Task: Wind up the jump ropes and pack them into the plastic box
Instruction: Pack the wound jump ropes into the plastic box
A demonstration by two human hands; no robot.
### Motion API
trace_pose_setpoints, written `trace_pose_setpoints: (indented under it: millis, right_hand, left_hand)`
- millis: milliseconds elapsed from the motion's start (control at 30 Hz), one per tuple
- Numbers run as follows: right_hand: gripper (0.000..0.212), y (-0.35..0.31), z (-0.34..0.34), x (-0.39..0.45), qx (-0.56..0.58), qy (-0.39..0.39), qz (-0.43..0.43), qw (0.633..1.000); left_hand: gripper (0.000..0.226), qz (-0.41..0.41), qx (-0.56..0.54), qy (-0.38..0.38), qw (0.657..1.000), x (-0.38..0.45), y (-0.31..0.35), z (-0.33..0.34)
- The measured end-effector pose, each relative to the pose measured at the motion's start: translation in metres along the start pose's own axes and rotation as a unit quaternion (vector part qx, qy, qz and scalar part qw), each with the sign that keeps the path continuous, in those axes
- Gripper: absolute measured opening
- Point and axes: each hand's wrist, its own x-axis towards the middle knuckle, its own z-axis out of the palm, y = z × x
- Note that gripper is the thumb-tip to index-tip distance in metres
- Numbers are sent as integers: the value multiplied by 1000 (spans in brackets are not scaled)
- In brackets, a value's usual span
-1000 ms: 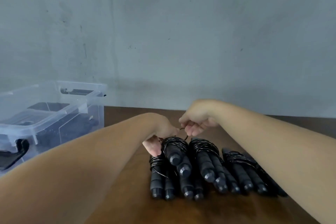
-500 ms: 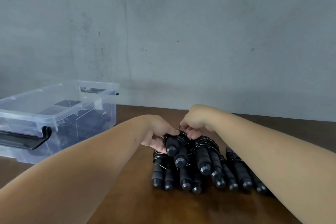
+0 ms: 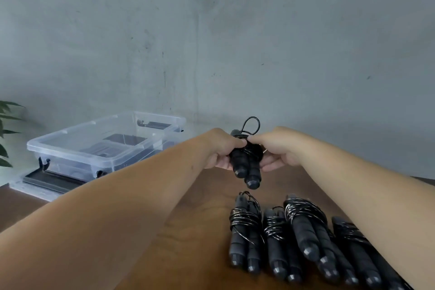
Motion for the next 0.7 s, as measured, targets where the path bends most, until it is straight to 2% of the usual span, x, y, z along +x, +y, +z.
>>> trace_pose_setpoints:
  millis: [100,200,300,400,500,700]
  right_hand:
    - [29,-26,5,9,-8,18,-31,999]
    - [20,-63,14,15,-16,23,-70,997]
    - [16,-105,31,26,-9,33,-116,993]
    - [13,-151,64,45,-3,17,-164,986]
    - [15,-186,101,65,-9,1,-204,979]
    - [19,-225,178,115,-75,-68,-225,969]
  left_hand:
    - [21,18,-8,21,1000,2,15,-21]
    - [26,33,12,70,997,4,33,-56]
    - [27,44,-14,114,992,6,50,-104]
    - [13,67,-50,157,984,7,59,-158]
    - [16,79,-84,184,976,10,55,-199]
    - [13,26,-103,226,968,36,21,-267]
